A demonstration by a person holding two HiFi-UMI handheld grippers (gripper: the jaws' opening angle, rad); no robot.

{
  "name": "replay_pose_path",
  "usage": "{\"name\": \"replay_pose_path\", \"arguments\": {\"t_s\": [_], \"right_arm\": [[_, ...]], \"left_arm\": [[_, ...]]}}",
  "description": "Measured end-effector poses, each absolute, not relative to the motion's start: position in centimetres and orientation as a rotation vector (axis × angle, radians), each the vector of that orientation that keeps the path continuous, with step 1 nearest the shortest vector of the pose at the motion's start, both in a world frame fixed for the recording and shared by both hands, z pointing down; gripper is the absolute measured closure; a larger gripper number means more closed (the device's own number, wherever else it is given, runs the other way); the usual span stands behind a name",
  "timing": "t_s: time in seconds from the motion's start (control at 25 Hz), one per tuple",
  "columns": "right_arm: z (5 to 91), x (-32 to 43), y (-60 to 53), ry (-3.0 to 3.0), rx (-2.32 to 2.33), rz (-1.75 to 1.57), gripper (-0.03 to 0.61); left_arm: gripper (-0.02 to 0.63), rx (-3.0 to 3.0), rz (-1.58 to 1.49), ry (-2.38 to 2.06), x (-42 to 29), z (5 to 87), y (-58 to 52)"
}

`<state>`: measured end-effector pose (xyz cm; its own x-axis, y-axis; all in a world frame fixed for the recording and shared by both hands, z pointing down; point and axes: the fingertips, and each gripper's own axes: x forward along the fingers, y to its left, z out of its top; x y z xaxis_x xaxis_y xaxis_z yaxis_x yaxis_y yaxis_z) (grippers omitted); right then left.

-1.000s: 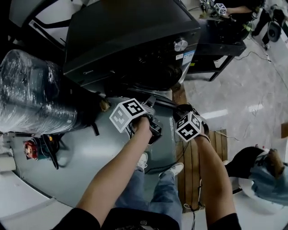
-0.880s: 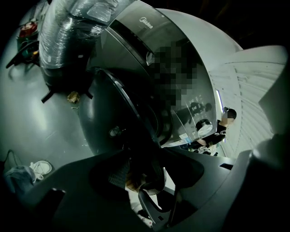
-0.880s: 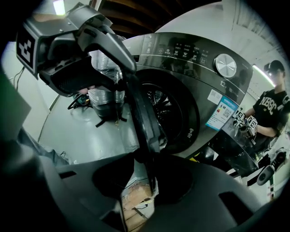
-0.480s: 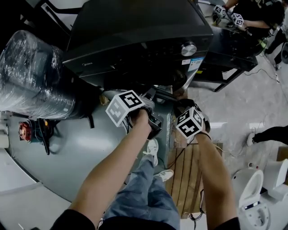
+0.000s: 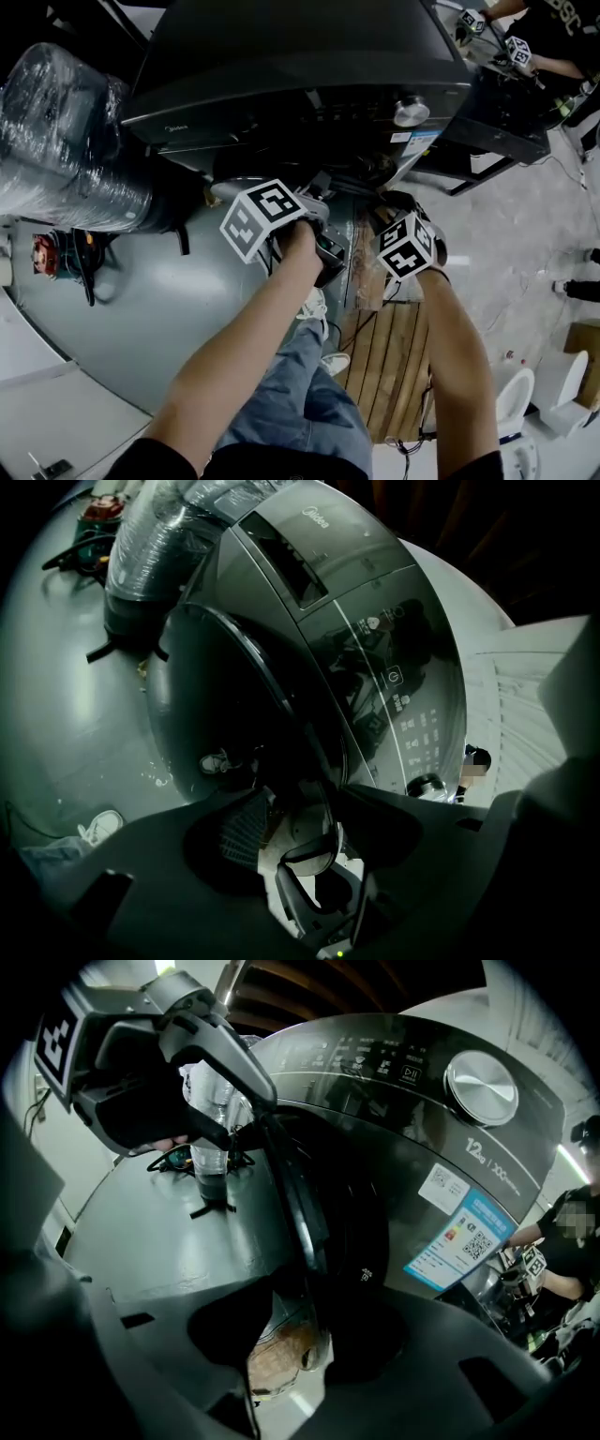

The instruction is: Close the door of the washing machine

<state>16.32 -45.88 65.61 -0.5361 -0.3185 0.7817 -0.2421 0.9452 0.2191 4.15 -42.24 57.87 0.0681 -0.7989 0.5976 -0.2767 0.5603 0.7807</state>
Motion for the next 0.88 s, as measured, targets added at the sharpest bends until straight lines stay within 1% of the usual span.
{"name": "replay_pose_path", "arguments": {"t_s": [0.52, 0.88], "right_arm": [[65.2, 15.2, -48.8, -2.192, 0.391, -0.129, 0.394], [63.9, 14.9, -50.6, -2.266, 0.498, -0.015, 0.38]], "left_arm": [[0.356, 0.947, -0.559, -1.486, 3.5, 57.7, -44.3], [0.356, 0.937, -0.575, -1.482, 3.0, 57.7, -45.3]]}}
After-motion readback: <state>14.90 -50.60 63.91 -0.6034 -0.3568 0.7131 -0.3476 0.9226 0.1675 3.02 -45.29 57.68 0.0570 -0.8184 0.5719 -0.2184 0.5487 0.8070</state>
